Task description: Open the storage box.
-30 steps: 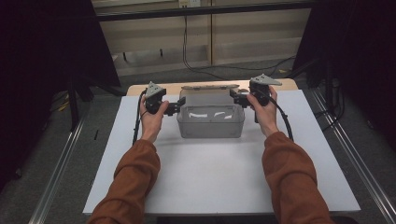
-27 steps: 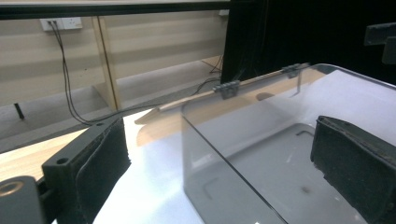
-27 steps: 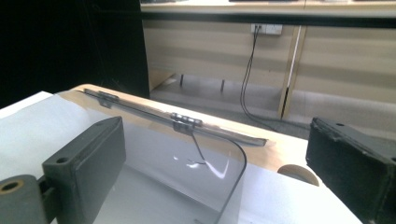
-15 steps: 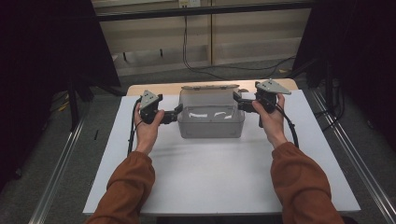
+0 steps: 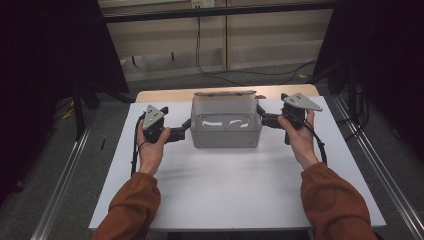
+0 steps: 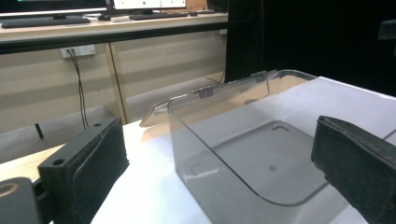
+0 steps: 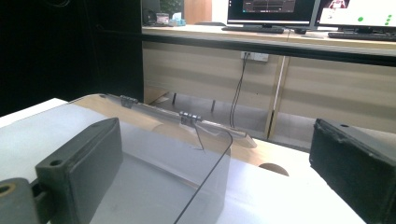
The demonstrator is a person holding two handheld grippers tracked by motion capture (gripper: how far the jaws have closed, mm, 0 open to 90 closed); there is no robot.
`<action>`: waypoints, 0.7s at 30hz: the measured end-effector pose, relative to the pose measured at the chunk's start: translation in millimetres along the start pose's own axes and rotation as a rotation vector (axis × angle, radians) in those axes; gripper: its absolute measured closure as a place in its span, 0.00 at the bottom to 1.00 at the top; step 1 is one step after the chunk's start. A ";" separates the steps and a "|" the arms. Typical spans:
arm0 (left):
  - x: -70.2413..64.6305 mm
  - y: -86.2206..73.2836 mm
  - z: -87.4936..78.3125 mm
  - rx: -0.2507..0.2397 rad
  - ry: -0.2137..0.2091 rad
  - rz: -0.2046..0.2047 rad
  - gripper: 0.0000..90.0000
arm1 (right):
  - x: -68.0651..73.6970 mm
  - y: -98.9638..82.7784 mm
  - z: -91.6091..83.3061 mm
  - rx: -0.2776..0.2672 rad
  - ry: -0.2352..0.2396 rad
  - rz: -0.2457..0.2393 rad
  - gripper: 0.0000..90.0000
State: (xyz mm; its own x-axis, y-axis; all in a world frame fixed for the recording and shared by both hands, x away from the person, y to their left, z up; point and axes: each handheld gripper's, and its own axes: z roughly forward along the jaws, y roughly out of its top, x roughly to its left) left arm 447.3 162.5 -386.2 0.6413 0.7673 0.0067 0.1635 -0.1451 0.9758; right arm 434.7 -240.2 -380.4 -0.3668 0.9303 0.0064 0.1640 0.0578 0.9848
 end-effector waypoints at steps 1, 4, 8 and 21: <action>-0.9 -0.3 -2.7 -0.001 0.003 0.004 0.04 | 0.5 -0.5 -2.4 -0.003 -0.002 -0.006 0.03; -3.9 -1.5 -10.1 -0.016 0.004 0.008 0.04 | 1.7 -1.1 -9.4 -0.005 -0.003 -0.016 0.03; -7.7 -3.5 -19.7 -0.037 0.009 -0.003 0.04 | 1.4 -2.7 -20.4 -0.018 -0.014 -0.023 0.03; -17.1 -15.8 -49.9 -0.061 0.028 0.013 0.04 | -1.9 -18.3 -51.2 -0.004 -0.044 -0.041 0.03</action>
State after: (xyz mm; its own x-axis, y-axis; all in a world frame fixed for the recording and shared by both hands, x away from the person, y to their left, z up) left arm 396.4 182.9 -390.8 0.6220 0.7827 0.0242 0.1093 -0.1174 0.9870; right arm 385.5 -261.6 -389.5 -0.3327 0.9421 -0.0416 0.1463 0.0951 0.9846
